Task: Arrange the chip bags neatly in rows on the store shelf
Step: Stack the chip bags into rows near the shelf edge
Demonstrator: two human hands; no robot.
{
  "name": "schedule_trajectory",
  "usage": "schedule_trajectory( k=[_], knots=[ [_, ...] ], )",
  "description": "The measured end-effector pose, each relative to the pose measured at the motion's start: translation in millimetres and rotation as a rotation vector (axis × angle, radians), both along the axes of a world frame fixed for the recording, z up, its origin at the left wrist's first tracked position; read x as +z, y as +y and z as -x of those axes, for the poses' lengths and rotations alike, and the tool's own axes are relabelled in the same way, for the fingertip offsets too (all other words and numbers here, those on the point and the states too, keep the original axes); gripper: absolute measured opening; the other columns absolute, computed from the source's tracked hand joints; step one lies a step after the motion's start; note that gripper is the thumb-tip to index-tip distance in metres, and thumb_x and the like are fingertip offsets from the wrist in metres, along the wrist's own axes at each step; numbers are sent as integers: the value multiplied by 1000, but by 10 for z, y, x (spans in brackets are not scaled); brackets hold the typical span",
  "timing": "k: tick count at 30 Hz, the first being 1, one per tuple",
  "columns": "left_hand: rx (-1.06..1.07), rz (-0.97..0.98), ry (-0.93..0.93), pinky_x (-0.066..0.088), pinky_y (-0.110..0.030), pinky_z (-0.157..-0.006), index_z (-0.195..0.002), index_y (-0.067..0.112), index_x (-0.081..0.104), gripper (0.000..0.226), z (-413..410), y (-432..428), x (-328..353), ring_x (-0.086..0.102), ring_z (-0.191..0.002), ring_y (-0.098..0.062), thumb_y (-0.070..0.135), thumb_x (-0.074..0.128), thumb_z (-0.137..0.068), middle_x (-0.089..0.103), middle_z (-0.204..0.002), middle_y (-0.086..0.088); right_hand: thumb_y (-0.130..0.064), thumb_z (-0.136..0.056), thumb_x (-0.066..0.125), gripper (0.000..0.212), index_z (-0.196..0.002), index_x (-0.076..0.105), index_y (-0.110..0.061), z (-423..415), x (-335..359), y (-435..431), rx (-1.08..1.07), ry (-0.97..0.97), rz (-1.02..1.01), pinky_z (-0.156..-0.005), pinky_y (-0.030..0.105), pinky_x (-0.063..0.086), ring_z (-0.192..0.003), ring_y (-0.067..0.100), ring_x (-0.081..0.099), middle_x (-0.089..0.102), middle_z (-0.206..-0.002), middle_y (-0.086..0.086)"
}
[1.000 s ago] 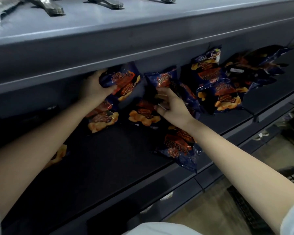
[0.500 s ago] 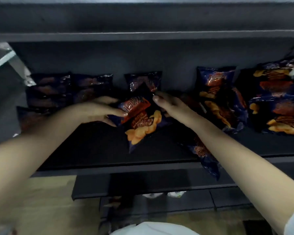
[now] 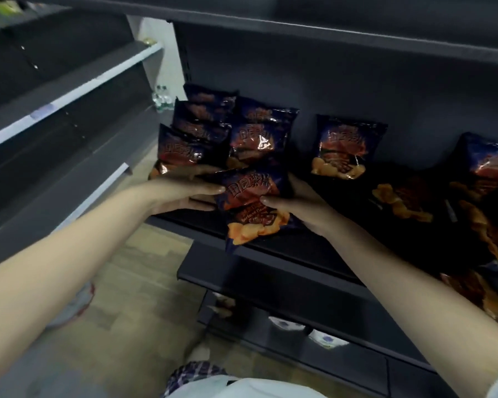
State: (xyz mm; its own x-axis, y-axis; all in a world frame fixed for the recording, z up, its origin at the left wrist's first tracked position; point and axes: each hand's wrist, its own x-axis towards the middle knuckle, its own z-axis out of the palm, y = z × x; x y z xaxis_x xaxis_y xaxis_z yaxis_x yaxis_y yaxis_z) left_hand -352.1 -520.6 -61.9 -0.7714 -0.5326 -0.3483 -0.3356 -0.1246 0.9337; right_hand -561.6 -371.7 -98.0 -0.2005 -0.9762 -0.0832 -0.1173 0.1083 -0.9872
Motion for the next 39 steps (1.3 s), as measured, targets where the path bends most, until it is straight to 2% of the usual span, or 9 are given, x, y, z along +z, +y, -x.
schedule_trajectory(
  k=[5, 10, 14, 17, 22, 25, 30, 35, 39],
  knots=[
    [-40, -20, 43, 57, -27, -75, -118, 23, 56, 93, -307, -207, 83, 68, -98, -21, 47, 92, -35, 70, -108, -4, -25, -72, 75, 68, -132, 42, -26, -55, 34, -241, -312, -92, 141, -100, 33, 45, -118, 12, 55, 58, -127, -3],
    [-149, 213, -37, 55, -28, -85, -113, 22, 57, 33, -288, -169, -29, 66, -98, -15, 11, 67, -83, 65, -112, -6, -10, -83, 69, 56, -129, 40, -24, -87, 61, -458, -456, -67, 211, -103, 36, 44, -116, 12, 55, 57, -123, -3],
    [-327, 498, -38, 49, -17, -89, -111, 26, 58, 31, -119, -82, -168, 60, -102, -2, 14, 67, -85, 63, -112, 7, -9, -83, 69, 57, -131, 41, -19, -123, -31, -527, -498, -33, 183, -104, 39, 43, -117, 15, 54, 56, -126, 1],
    [-424, 779, -35, 48, -23, -93, -117, 29, 57, 30, -5, -84, -282, 54, -107, 0, 22, 63, -88, 57, -115, 16, -12, -83, 70, 60, -134, 39, -12, -149, -87, -539, -528, 44, 151, -103, 37, 44, -117, 14, 54, 56, -126, 2],
    [-454, 1518, 48, 48, -40, -92, -119, 22, 55, 36, 125, -122, -522, 49, -117, -21, 35, 44, -88, 55, -126, 0, -14, -82, 71, 62, -135, 39, -10, -188, -188, -551, -592, 100, 118, -104, 41, 43, -118, 17, 54, 57, -127, 5],
    [-396, 1723, 90, 34, -40, -104, -124, 17, 54, 43, 182, -94, -609, 40, -126, -27, 33, 45, -86, 50, -135, -7, -14, -82, 71, 60, -134, 40, -11, -230, -250, -575, -641, 97, 115, -104, 42, 43, -117, 17, 55, 58, -125, 5],
    [-456, 1823, 30, 20, -48, -112, -126, 15, 54, 48, 198, -146, -729, 27, -136, -33, 32, 55, -81, 40, -144, -13, -17, -84, 70, 64, -138, 37, -11, -321, -306, -627, -694, 141, 96, -104, 41, 43, -120, 16, 53, 56, -129, 4],
    [-457, 1812, -10, 16, -52, -112, -126, 16, 54, 53, 181, -210, -812, 23, -137, -35, 30, 66, -76, 38, -144, -12, -47, -74, 72, 70, -132, 44, -18, -334, -344, -670, -812, 423, 49, -100, 46, 44, -120, 24, 51, 56, -126, 5],
    [-463, 1808, -16, 19, -52, -111, -126, 16, 54, 54, 202, -246, -805, 24, -138, -37, 32, 66, -76, 37, -146, -13, -36, -80, 72, 71, -139, 38, -13, -363, -368, -715, -881, 528, 21, -99, 33, 37, -126, 26, 42, 51, -133, 9]
  ],
)
